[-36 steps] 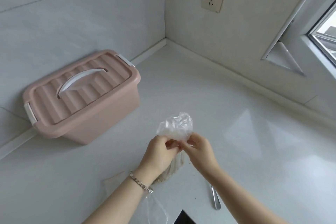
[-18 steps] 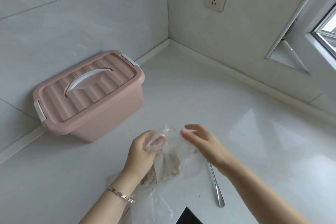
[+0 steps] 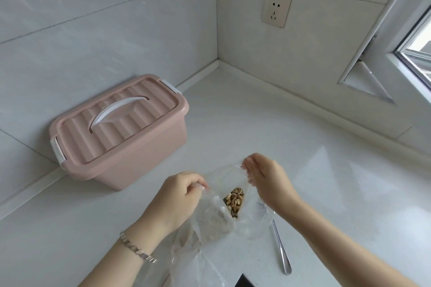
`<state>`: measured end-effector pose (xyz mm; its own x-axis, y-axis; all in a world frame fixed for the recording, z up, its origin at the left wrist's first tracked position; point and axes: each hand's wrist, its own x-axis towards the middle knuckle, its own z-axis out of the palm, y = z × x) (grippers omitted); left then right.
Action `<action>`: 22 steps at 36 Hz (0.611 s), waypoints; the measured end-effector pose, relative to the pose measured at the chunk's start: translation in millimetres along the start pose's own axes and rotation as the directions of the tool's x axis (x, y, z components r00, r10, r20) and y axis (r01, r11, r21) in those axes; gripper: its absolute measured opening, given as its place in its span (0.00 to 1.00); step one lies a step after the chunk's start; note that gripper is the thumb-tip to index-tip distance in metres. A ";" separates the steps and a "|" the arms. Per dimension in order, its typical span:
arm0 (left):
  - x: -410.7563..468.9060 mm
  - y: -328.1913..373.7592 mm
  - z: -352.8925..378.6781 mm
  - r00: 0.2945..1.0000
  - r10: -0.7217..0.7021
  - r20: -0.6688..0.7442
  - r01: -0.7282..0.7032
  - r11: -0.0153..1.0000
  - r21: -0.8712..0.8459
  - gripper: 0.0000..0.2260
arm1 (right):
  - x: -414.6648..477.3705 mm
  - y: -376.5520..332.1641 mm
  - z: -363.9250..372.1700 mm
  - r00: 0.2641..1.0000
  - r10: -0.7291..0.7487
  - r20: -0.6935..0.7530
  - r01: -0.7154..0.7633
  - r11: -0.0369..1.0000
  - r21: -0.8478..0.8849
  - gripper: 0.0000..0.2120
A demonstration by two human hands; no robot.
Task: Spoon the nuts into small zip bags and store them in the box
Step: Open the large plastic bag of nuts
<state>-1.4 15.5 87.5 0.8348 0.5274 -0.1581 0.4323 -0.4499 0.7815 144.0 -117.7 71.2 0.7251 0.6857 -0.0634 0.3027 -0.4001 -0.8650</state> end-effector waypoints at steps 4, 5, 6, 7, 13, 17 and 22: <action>5.7 19.7 -3.4 0.999 -0.038 -0.012 0.036 0.992 -0.119 0.22 | 1.0 -4.0 -0.9 1.000 0.013 -0.011 -0.014 1.000 -0.003 0.17; 7.9 21.4 -2.1 0.999 -0.047 -0.024 0.045 0.996 -0.074 0.26 | 0.3 -4.1 -0.1 0.999 0.031 -0.011 -0.031 0.999 0.015 0.17; 11.3 22.3 0.1 0.998 -0.051 -0.044 0.051 0.999 -0.008 0.26 | -0.6 -3.8 0.6 0.998 0.056 -0.009 -0.056 0.998 0.038 0.17; 14.9 23.3 2.0 0.997 -0.043 -0.065 0.048 0.997 0.067 0.22 | -1.6 -4.0 1.0 0.997 0.081 -0.010 -0.081 0.995 0.056 0.17; 25.5 10.6 15.2 0.984 0.078 0.162 -0.137 0.909 0.394 0.14 | -1.2 15.4 -8.2 0.982 0.190 -0.016 -0.190 0.978 -0.087 0.09; 23.5 -1.9 26.5 0.973 0.136 0.189 -0.221 0.793 0.567 0.16 | -9.9 32.6 -13.8 0.983 0.183 -0.013 -0.183 0.980 -0.083 0.22; 28.6 -17.8 36.3 0.996 0.086 0.001 -0.074 0.851 0.520 0.27 | -19.4 41.7 -13.9 0.970 -0.244 -0.004 0.232 0.925 -0.300 0.16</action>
<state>27.2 12.4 47.2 0.8694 0.4857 -0.0910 0.4832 -0.7968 0.3628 151.2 -156.1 43.2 0.6314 0.7605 0.1517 0.6339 -0.3934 -0.6659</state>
